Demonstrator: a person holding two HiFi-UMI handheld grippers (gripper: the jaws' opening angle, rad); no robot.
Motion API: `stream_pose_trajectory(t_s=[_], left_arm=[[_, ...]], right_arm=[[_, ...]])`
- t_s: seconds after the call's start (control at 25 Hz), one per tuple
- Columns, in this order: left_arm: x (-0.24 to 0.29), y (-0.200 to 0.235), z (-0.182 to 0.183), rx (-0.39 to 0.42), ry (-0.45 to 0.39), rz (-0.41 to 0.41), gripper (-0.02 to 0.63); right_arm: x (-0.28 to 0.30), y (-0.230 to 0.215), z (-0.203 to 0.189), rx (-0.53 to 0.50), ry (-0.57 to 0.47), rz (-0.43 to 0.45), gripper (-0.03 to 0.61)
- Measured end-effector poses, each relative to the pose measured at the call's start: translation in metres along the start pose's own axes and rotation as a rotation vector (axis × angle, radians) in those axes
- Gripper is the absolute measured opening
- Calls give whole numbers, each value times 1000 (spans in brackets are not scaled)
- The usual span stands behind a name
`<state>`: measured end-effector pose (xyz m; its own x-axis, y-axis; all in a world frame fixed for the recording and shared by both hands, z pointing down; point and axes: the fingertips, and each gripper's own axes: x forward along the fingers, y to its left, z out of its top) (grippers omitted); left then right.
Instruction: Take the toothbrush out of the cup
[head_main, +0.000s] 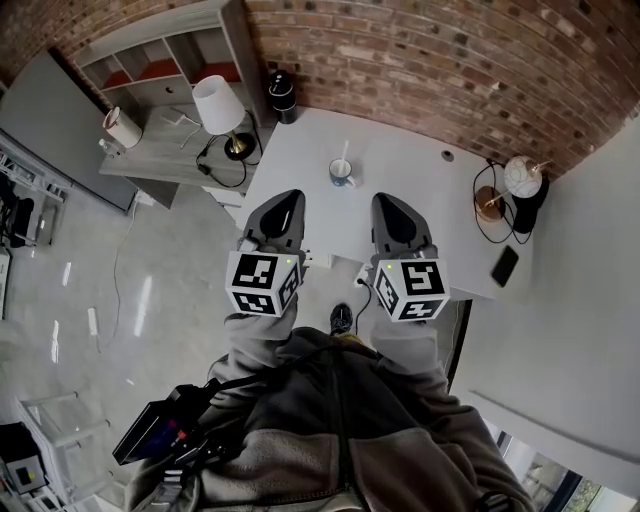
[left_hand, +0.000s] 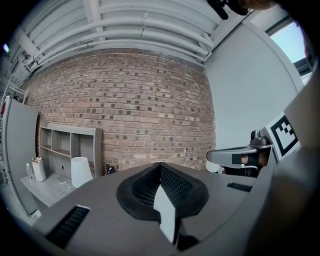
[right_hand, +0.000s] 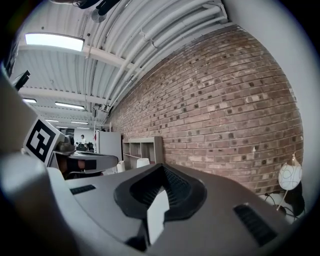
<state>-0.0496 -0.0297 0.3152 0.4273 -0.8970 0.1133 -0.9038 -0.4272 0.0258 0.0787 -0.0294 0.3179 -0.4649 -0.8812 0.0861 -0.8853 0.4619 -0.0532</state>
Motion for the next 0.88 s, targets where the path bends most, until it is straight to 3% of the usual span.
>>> stream_pose_trajectory(t_s=[0.28,0.52,0.88], left_arm=[[64,18,8,-4,-3,26,5],[88,20,9,-5,23,40,5],[115,31,-37,-45,132,47,5]], right_arm=[[55,-37,5,-2,-3,47,2],[75,-54,2,19,34,79,2],[107,-64,-46,84,129,103,2]])
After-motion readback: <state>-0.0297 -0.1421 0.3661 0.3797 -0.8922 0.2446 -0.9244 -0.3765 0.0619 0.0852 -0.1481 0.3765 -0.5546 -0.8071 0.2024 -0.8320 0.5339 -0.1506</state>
